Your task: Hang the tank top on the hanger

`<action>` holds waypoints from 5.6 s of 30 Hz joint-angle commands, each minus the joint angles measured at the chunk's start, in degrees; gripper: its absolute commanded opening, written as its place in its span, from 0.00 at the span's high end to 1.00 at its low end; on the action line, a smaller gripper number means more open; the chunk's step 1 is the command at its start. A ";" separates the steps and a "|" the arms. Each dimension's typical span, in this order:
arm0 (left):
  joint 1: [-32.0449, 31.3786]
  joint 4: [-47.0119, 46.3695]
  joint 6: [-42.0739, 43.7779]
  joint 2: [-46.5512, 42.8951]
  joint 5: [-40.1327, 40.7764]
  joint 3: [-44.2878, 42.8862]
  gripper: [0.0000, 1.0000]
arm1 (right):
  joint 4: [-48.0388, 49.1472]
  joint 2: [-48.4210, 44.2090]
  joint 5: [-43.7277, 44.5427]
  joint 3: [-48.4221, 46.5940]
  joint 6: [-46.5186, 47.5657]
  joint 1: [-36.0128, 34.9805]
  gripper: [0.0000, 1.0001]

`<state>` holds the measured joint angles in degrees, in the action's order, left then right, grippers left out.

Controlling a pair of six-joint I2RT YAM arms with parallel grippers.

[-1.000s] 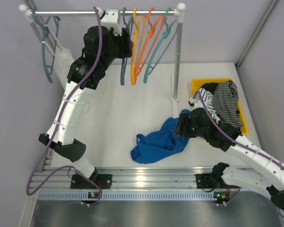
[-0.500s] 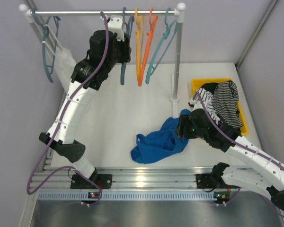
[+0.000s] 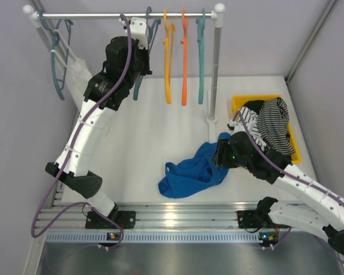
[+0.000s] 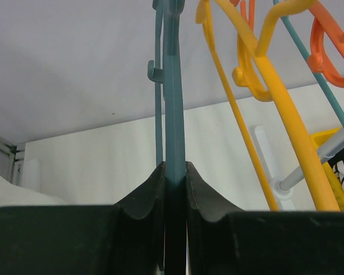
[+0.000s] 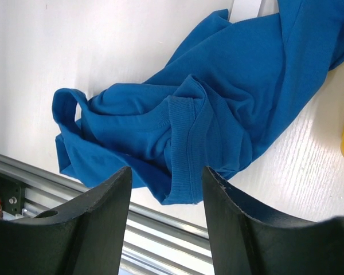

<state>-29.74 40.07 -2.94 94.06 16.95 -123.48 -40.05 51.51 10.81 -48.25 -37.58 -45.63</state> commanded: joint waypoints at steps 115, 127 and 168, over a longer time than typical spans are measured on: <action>-13.42 -30.11 -12.00 -43.35 -52.19 82.61 1.00 | 4.37 1.05 8.61 -2.28 -0.30 -12.90 1.00; -14.91 -49.03 -17.01 -39.14 -54.22 89.73 1.00 | 3.93 3.42 11.34 -5.54 -1.18 -16.60 0.90; -16.41 -59.85 -18.59 -27.09 -57.73 88.15 1.00 | 13.59 5.53 19.87 -2.20 3.48 -17.92 0.63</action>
<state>-45.50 -14.81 -22.39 68.73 -39.53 -32.82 -30.92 56.86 28.42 -51.35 -34.06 -62.52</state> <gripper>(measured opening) 0.190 0.382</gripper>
